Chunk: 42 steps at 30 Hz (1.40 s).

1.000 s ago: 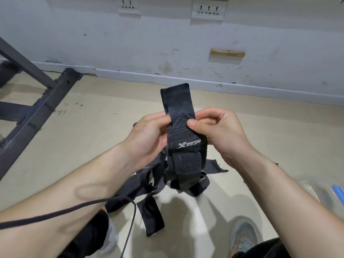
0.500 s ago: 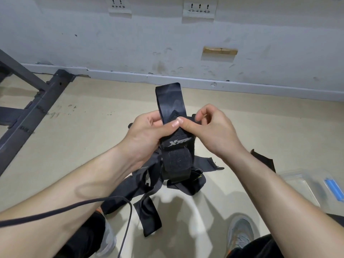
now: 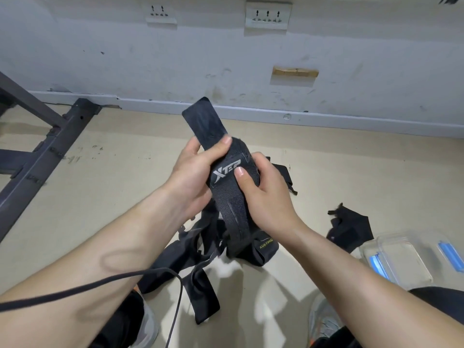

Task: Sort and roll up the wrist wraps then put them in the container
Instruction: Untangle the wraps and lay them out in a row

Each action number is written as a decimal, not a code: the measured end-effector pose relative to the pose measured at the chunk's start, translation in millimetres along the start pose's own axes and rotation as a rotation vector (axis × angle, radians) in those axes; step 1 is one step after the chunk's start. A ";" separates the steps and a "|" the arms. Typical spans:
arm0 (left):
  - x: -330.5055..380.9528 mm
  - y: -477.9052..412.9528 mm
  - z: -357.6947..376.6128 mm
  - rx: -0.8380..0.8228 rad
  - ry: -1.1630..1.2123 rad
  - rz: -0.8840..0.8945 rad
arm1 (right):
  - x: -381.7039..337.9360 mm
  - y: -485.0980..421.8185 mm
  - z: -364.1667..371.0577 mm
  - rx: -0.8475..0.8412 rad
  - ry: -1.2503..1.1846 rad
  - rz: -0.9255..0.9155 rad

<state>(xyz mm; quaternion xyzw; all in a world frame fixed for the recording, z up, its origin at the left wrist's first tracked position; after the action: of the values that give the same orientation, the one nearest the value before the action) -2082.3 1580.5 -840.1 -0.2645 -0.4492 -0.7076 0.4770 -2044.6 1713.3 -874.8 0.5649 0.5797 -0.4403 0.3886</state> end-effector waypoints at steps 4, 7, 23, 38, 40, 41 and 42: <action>-2.1 -10.2 -5.5 0.067 -0.257 0.087 | 7.2 -3.9 -2.6 0.021 -0.012 0.147; 7.0 -22.2 -11.7 0.192 -0.313 0.265 | 12.7 -2.3 -3.5 -0.181 -0.231 0.312; 75.7 -58.7 -119.8 0.768 0.109 0.315 | 53.7 12.9 -9.3 -0.627 -0.133 0.496; 70.3 -30.7 -187.9 0.843 -0.575 0.429 | 83.1 44.8 -1.3 -0.739 -0.029 0.574; 63.7 -26.3 -200.7 0.826 -0.802 0.391 | 92.7 47.5 17.4 -0.743 0.023 0.567; 61.2 -26.2 -209.0 0.825 -0.953 0.365 | 98.0 48.8 28.5 -0.756 0.041 0.568; 59.4 -26.9 -218.0 0.819 -1.108 0.339 | 103.7 49.8 41.0 -0.776 0.041 0.584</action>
<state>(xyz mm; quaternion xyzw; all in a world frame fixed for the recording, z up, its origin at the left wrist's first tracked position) -2119.1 1364.8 -902.2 -0.4512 -0.8085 -0.1589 0.3429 -2003.0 1705.6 -989.5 0.5257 0.5260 -0.0529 0.6665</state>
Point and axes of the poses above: each hand's wrist, its own y-axis away from the middle knuckle, its own z-axis out of the palm, x = y × z, the point moved 1 cm from there along -y, towards the middle knuckle, and after that the axes turned 2 degrees about y, right-handed, at the moved point
